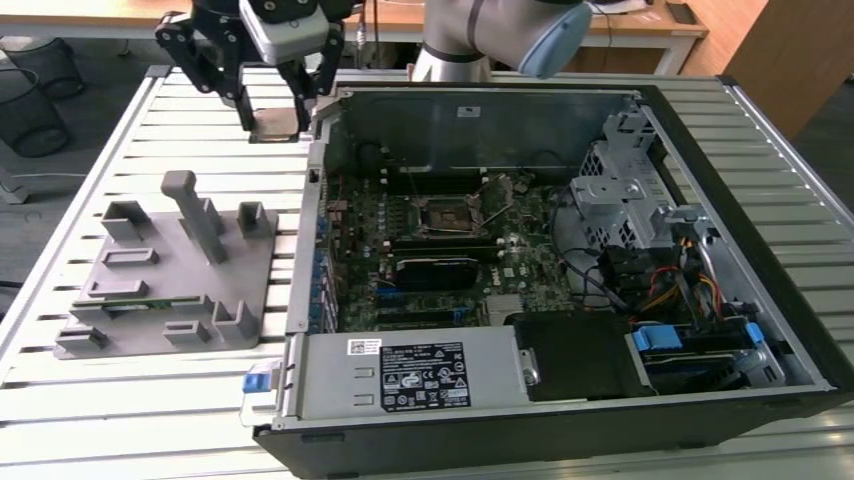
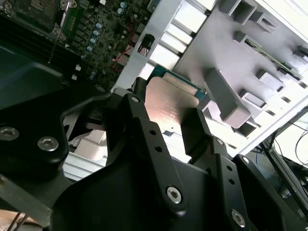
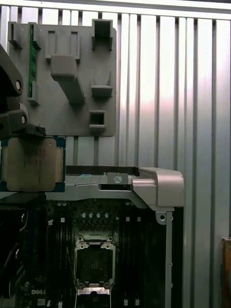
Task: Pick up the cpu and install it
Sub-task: 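Pick up the cpu and move it towards the insertion slot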
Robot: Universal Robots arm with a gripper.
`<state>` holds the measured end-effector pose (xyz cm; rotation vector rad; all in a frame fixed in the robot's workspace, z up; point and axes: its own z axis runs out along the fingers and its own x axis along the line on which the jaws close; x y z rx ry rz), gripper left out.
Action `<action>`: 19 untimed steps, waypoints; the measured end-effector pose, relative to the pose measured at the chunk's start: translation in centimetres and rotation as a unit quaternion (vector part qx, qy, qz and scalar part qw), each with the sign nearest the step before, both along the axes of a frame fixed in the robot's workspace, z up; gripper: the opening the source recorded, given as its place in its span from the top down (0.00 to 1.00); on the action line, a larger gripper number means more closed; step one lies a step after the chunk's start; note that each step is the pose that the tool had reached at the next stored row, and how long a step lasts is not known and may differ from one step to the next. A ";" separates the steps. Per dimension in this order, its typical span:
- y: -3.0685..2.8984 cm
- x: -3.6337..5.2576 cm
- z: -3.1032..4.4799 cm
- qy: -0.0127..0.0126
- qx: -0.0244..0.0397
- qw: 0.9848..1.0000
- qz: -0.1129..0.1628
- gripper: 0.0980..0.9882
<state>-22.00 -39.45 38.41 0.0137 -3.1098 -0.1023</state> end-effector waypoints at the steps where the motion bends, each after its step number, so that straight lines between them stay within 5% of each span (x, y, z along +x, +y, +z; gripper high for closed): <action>1: 0.00 0.21 0.00 0.000 0.000 1.000 0.000 0.51; 19: 0.05 3.22 -0.01 0.000 0.000 1.000 0.000 0.51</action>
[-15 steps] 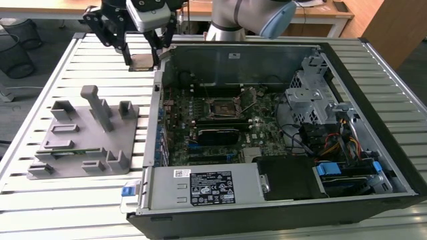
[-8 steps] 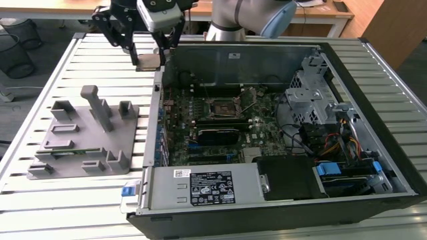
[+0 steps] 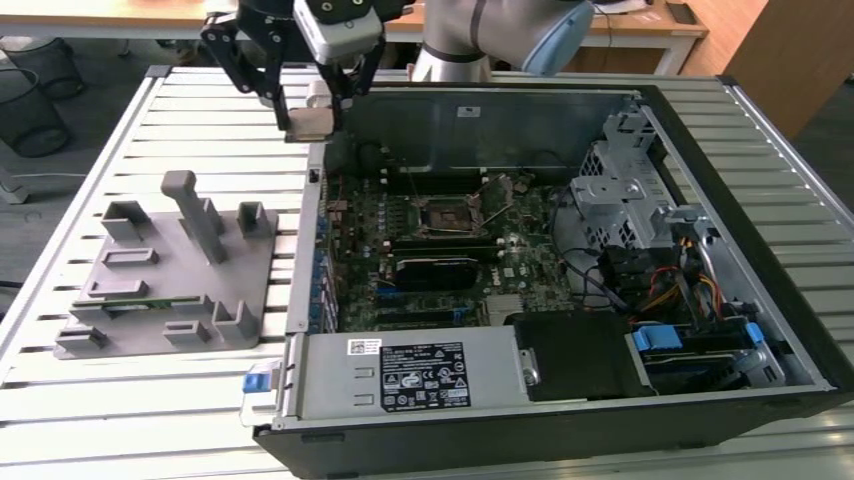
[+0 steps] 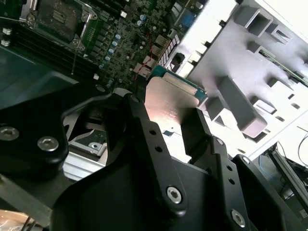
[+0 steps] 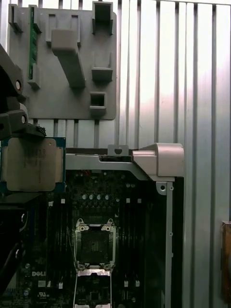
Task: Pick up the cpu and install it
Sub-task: 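Pick up the cpu and move it towards the insertion slot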
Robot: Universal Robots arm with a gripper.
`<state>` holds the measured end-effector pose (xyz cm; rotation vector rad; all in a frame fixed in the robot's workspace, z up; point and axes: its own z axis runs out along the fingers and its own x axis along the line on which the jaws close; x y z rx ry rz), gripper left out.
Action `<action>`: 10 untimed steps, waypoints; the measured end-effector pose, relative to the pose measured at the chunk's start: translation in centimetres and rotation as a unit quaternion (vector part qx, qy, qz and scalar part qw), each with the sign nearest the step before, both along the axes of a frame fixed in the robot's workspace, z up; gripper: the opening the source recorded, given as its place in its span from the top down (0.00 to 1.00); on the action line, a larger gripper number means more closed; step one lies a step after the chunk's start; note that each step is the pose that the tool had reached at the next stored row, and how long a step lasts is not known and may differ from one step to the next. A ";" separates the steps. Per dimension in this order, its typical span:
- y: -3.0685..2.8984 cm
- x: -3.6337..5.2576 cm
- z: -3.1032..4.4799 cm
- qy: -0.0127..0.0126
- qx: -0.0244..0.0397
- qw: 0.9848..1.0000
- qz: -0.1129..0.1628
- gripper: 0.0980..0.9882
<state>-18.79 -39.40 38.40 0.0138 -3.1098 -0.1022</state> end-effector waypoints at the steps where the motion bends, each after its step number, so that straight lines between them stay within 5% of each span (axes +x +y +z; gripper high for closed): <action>1: 0.08 0.08 0.00 0.000 0.000 1.000 0.000 0.51; 10: 0.86 0.88 -0.03 0.000 0.000 1.000 0.000 0.51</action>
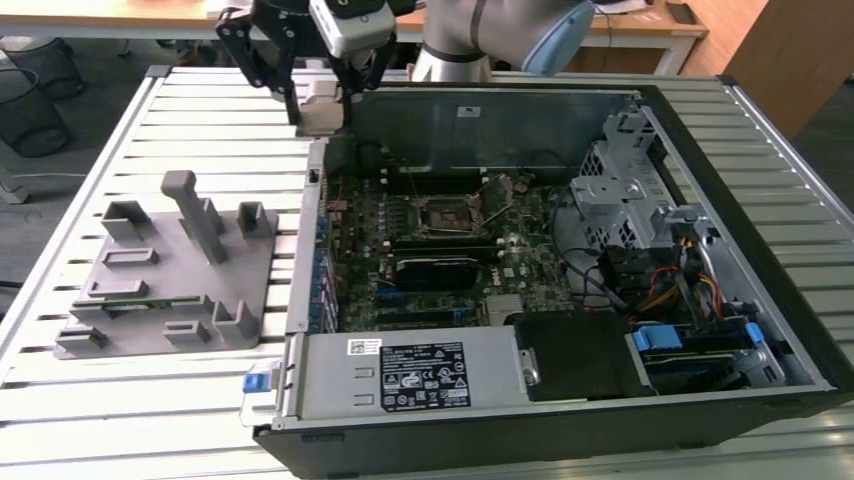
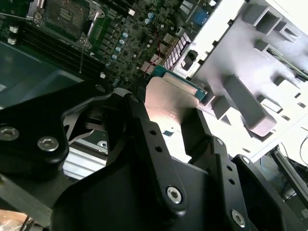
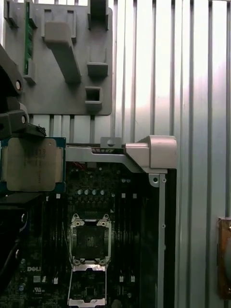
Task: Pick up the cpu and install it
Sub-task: 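Pick up the cpu and move it towards the insertion slot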
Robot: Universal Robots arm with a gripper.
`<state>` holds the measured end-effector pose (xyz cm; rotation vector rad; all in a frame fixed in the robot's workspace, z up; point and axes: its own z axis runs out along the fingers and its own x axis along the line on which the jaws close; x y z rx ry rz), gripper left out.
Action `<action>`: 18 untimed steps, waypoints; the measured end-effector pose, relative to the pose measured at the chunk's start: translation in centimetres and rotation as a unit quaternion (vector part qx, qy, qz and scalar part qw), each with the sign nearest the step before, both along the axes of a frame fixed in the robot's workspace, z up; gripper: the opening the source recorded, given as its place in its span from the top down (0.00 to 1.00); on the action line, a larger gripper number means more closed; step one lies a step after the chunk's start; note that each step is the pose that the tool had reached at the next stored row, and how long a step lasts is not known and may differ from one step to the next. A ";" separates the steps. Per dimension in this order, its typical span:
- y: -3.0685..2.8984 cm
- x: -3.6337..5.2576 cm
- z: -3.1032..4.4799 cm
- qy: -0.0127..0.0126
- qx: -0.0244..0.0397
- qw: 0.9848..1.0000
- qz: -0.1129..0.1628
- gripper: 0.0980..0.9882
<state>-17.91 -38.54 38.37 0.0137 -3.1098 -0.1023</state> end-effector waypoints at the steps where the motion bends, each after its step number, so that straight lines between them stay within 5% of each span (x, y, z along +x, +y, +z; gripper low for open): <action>1: 0.04 0.12 0.00 0.000 0.000 1.000 0.000 0.51; 18: 0.92 2.16 -0.03 0.000 0.000 1.000 0.000 0.51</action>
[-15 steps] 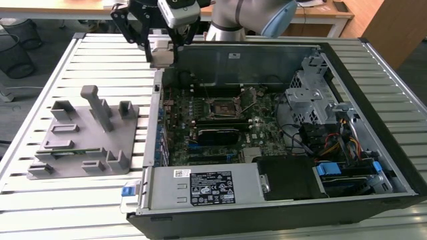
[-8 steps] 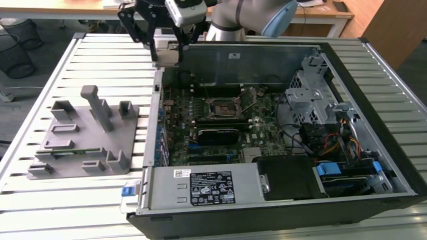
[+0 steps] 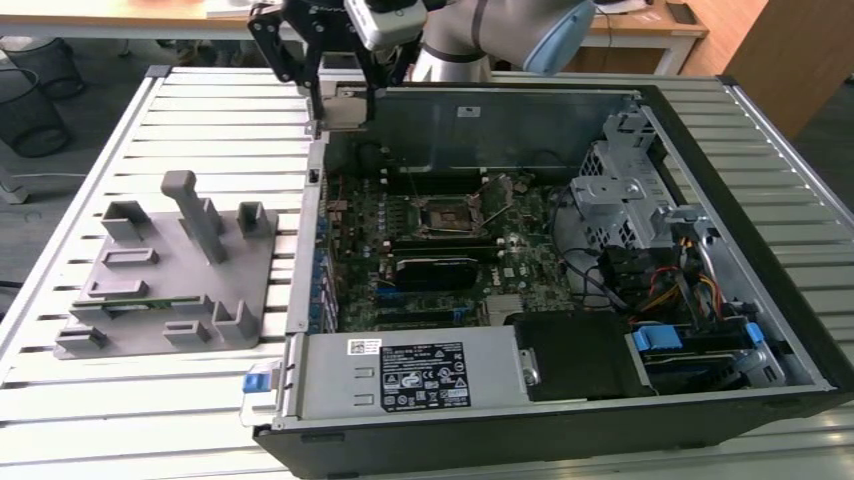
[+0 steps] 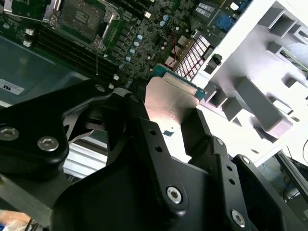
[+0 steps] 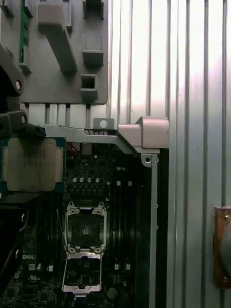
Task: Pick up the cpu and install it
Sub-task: 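Pick up the cpu and move it towards the insertion slot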
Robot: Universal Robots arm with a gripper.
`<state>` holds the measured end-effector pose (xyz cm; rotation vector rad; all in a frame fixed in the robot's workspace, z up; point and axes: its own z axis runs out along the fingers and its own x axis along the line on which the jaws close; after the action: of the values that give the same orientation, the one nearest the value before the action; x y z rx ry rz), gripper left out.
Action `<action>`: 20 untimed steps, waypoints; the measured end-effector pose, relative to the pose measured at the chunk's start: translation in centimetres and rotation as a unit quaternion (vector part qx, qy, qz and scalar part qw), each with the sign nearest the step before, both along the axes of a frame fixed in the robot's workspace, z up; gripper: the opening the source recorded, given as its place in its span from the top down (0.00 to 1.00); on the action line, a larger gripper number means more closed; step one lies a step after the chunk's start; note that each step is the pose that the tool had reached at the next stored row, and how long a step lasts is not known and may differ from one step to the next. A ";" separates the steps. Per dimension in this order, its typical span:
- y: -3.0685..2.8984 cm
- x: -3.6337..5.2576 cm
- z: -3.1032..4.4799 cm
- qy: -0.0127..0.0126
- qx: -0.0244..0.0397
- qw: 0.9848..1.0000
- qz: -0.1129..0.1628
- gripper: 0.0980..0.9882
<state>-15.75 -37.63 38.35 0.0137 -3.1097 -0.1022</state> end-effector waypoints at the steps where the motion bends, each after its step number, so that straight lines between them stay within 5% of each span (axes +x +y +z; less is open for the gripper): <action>1: 0.06 0.10 -0.01 0.000 0.000 1.000 0.000 0.51; 20: 1.06 2.30 -0.08 0.000 0.000 1.000 0.000 0.51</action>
<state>-13.46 -36.57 38.27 0.0137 -3.1098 -0.1024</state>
